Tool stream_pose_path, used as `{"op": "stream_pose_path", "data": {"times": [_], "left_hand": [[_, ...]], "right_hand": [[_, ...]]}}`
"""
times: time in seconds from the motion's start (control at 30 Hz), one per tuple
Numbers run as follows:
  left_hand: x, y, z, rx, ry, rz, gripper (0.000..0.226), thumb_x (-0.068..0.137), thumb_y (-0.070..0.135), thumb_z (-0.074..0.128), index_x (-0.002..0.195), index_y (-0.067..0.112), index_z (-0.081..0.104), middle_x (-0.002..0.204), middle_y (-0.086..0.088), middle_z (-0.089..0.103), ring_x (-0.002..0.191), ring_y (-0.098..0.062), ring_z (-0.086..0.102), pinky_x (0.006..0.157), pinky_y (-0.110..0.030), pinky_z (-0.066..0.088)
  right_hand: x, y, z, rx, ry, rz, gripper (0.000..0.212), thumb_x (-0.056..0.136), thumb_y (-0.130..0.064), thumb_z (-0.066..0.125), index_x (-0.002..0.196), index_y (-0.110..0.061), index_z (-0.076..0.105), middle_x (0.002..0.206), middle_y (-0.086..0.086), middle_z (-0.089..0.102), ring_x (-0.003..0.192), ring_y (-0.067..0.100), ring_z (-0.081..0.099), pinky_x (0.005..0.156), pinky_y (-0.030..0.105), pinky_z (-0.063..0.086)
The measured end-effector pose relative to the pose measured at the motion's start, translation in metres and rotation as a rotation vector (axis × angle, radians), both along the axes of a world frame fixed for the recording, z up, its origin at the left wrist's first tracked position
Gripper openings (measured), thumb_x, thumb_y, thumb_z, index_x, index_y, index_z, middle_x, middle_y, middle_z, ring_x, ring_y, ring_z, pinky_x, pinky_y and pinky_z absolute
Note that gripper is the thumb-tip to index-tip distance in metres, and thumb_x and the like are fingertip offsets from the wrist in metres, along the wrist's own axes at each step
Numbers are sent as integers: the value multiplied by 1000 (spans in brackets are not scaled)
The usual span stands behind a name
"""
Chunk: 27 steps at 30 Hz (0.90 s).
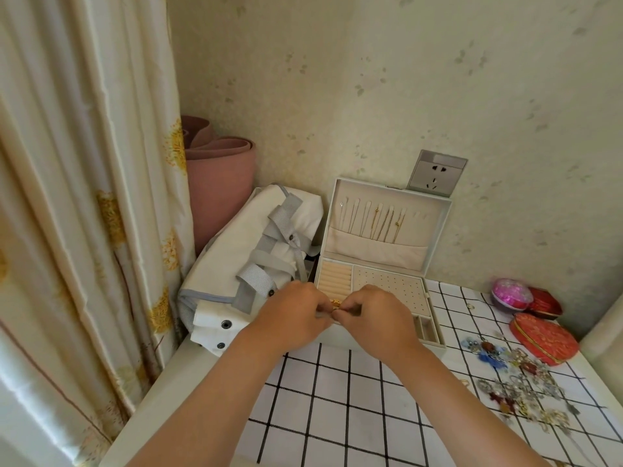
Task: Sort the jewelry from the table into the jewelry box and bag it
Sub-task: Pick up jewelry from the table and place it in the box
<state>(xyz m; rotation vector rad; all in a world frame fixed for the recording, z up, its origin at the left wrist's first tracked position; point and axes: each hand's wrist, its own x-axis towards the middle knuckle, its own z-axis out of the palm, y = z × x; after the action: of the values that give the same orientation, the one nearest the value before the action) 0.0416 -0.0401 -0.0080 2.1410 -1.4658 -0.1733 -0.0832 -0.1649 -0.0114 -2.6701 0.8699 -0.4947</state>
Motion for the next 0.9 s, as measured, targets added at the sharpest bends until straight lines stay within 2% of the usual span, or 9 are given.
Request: {"op": "stream_pose_path", "data": {"times": [0.1,0.2,0.27,0.4,0.5,0.67,0.83,0.9], "left_hand": [[1,1,1,-21,17,7,22,91,33,63,110,27,72,102,9,65,97,-6,52,85,-32,50],[2,1,-1,-15,18,17,25,91,36,64,114,28,69,106,8,63,103,-9,51,89,-34,49],[2,1,-2,-15,14,25,27,91,37,64,116,28,67,108,9,62,106,-10,51,90,-34,49],[1,1,-2,-12,-2,20,24,91,36,63,113,29,69,108,8,63,106,-11,51,89,-35,49],[1,0,-1,3,-10,10,21,90,34,62,109,32,72,102,9,64,102,-11,52,85,-37,51],[1,-1,-3,26,-23,-8,20,90,34,60,105,33,74,95,7,62,99,-13,51,81,-36,51],[1,-2,-3,54,-25,-16,26,91,36,60,114,36,71,100,4,57,102,-15,46,85,-37,49],[1,-2,-2,58,-30,-14,27,92,35,60,117,34,69,104,3,55,104,-15,45,88,-37,48]], "right_hand": [[3,-1,0,148,-7,-28,14,82,-50,73,81,-35,75,79,-18,66,75,1,61,65,25,51],[4,-1,-4,336,-136,-56,13,78,-47,77,74,-36,76,70,-18,69,68,1,63,65,30,55],[5,0,-7,368,-166,-63,9,79,-45,78,74,-37,77,70,-21,70,68,0,64,68,33,57],[3,2,-6,275,-103,-29,8,83,-46,74,81,-40,79,73,-18,69,71,1,64,69,35,57],[4,4,-3,173,-66,-33,8,84,-46,73,84,-39,77,73,-17,62,74,3,61,66,31,54],[2,5,-8,85,-98,42,6,87,-37,72,89,-42,76,91,-17,61,80,2,59,66,24,47],[-2,-1,-8,32,-90,79,10,89,-35,65,88,-39,74,90,-17,59,79,2,58,67,24,50],[1,-7,-6,26,-129,90,12,91,-30,66,96,-38,73,94,-18,59,79,0,57,68,22,48]]}}
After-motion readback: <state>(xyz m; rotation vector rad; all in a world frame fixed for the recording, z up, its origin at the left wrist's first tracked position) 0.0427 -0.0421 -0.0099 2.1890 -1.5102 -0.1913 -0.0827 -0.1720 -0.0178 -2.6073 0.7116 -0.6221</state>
